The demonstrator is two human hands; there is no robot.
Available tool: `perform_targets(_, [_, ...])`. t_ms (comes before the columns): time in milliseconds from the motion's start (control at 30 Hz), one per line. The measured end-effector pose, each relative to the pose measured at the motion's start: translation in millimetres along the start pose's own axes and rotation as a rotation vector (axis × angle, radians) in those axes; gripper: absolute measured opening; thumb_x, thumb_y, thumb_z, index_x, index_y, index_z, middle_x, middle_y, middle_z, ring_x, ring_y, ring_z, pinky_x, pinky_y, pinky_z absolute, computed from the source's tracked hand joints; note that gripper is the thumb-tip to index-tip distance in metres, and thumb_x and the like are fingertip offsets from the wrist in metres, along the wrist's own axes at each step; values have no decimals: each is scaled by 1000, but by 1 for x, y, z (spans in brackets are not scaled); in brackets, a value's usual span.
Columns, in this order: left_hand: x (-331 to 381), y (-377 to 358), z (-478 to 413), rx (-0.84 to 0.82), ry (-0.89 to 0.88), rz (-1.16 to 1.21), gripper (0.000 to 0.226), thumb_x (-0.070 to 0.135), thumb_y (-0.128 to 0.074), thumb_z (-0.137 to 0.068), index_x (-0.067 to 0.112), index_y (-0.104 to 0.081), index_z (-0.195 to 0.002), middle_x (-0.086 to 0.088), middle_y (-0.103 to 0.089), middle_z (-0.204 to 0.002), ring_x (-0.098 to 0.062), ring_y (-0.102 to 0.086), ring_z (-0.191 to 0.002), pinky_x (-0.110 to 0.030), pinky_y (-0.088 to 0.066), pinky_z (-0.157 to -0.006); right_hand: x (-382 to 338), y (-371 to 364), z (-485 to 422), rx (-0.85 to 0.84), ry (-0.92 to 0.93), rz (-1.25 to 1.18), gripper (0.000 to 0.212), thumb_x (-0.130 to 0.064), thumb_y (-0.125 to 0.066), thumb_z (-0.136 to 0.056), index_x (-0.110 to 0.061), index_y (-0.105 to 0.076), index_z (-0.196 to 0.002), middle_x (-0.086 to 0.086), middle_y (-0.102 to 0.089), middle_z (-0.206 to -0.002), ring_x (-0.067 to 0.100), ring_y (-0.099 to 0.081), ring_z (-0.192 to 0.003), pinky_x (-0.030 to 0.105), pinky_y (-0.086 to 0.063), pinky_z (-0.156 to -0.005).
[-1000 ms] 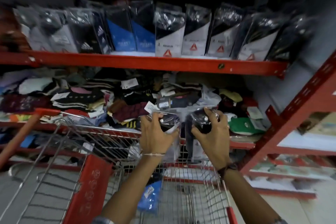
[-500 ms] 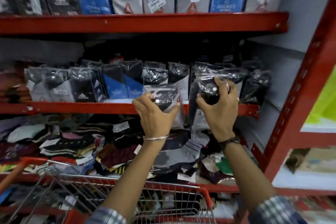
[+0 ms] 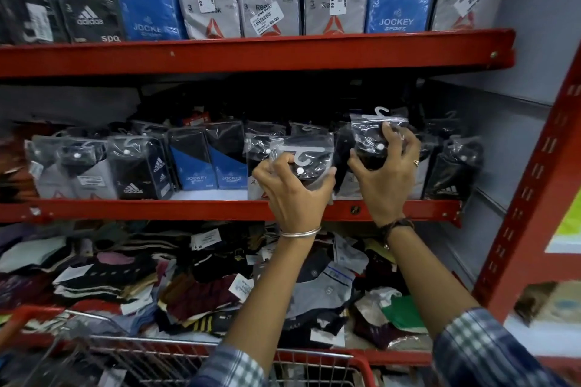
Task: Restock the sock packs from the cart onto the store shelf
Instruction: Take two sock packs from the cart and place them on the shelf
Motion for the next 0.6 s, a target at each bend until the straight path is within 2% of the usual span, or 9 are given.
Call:
perform_targets(67, [0,-3,-2,22,-15,10,71,45,-83,-56,16,-37,-101,-22,-42,-101,-25,-44,-88,-15,-35,-74,4,-1,-2,17,5,3,57,-32,-73,-76,-9,-53,-124,26,-48,-124,33,-49,-112,27,-46,-76])
perform_targets(200, [-8,-21,-9,-8,-12,34,66,43,-81,-58,15,-36,-97,-20,-39,-99,-20,-38,-84,-23,-43,-66,10,-11,0,11,35,23,58,-30,-75,-75,-9,-53,-123,27,-48,-123,28,-46,-111,29,-49,-73])
perform_targets(367, [-20,-47,-10,-78,-7,32,63,47,-77,-64,14,-35,-96,-23,-38,-103,-29,-48,-85,-28,-51,-53,18,-34,1,-58,12,52,58,-27,-77,-74,-8,-53,-122,26,-47,-124,38,-51,-110,38,-56,-69])
perform_targets(433, [-28,-56,-5,-121,-37,63,59,48,-71,-71,13,-36,-103,-18,-29,-114,-31,-51,-93,-29,-55,-60,23,-43,3,-117,-12,63,58,-29,-76,-76,-10,-51,-125,27,-42,-128,40,-48,-113,44,-58,-72])
perform_targets(500, [-39,-69,7,-213,-51,51,52,37,-64,-82,13,-36,-119,-13,-18,-131,-36,-46,-113,-38,-57,-77,30,-50,10,-186,-14,115,59,-35,-70,-81,-12,-48,-131,30,-30,-137,42,-37,-123,50,-52,-86])
perform_targets(533, [-45,-76,16,-269,-54,8,56,23,-64,-85,14,-33,-130,-15,-8,-140,-39,-36,-126,-42,-54,-86,32,-53,16,-217,1,170,59,-41,-64,-85,-14,-45,-135,29,-21,-142,41,-29,-128,52,-45,-96])
perform_targets(600, [-52,-86,36,-374,-112,-104,80,-2,-62,-82,13,-15,-146,-17,15,-151,-37,-7,-140,-43,-37,-103,36,-60,32,-264,48,289,63,-48,-46,-90,-16,-35,-143,21,-4,-150,37,-16,-137,50,-29,-108])
Point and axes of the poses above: each hand's wrist, its own z-axis away from the middle knuckle, its own y-axis out of the back of the hand, x = y × z, the point moved 7 cm from there along -z, towards the middle knuckle
